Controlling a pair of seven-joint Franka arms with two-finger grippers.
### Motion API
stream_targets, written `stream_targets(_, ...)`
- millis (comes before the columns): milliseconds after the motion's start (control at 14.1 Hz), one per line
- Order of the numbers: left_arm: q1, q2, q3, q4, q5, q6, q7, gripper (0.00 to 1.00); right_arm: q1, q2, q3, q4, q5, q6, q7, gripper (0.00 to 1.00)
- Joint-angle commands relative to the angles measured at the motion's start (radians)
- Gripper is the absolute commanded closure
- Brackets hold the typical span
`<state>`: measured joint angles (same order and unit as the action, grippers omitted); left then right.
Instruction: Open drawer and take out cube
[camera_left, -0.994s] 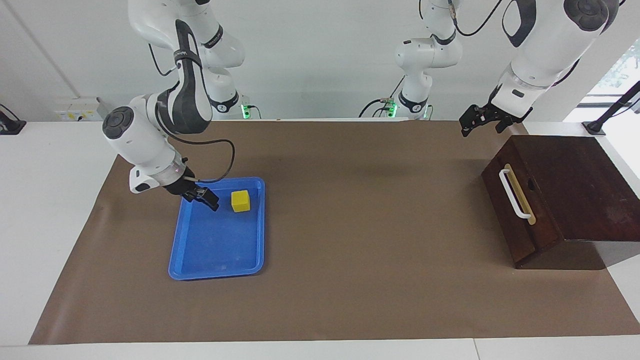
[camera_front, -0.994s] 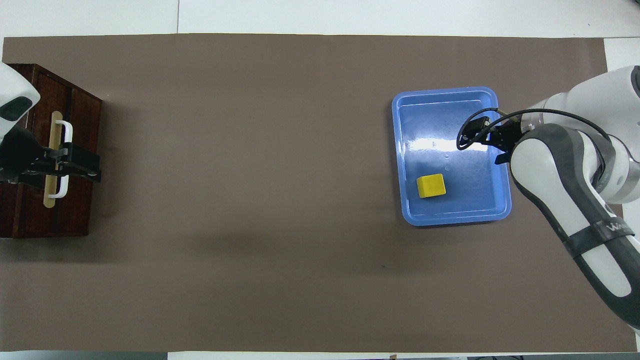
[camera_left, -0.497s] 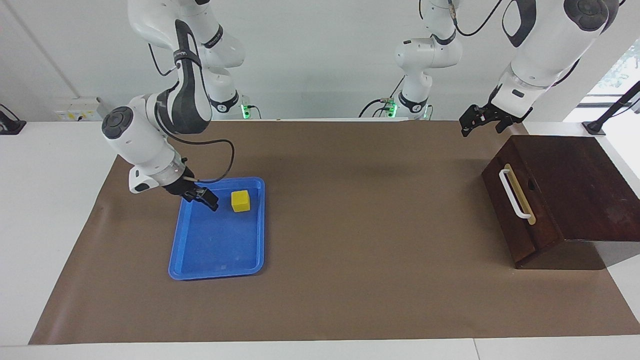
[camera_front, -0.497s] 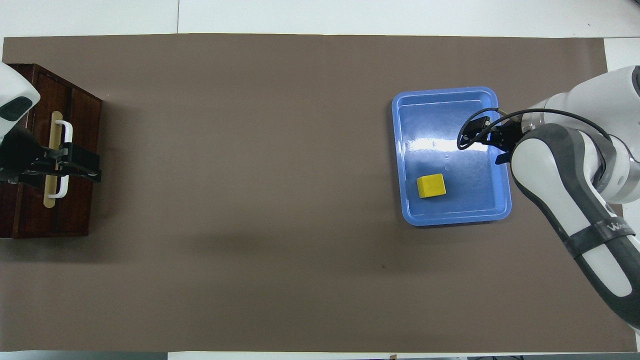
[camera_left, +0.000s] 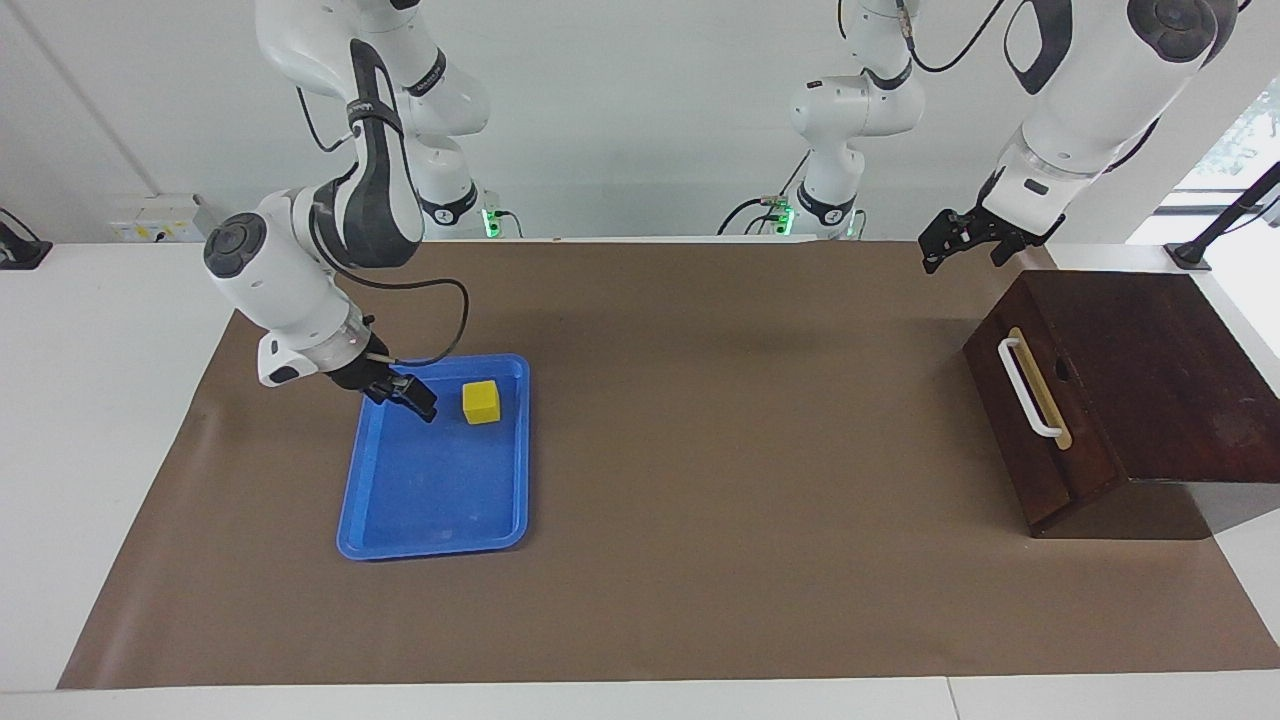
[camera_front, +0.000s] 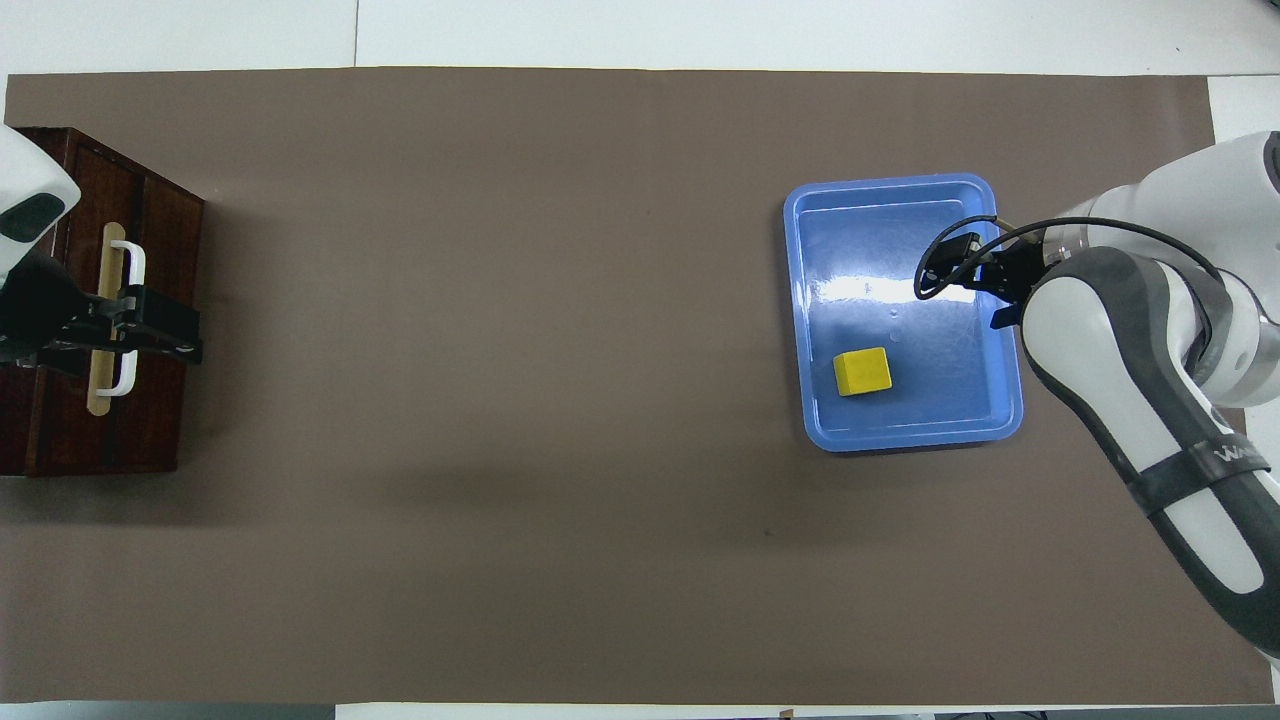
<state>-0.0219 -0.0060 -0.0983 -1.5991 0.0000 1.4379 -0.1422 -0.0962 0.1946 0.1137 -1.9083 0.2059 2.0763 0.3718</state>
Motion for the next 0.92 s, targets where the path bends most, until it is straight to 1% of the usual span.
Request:
stream_targets(0, -0.013, -0.026, 0.017, -0.027, -0.014, 0.015, -0.002, 0.0, -0.005, -0.006, 0.006, 0.0, -0.02, 0.001, -0.002, 0.0)
stream_targets(497, -0.015, -0.026, 0.015, -0.027, -0.014, 0.015, -0.002, 0.0, -0.002, -0.004, 0.006, 0.0, -0.01, 0.021, -0.004, 0.0)
stream_targets(852, -0.013, -0.026, 0.015, -0.027, -0.014, 0.015, 0.0, 0.0, -0.005, -0.009, 0.006, 0.012, -0.006, 0.064, -0.014, 0.0)
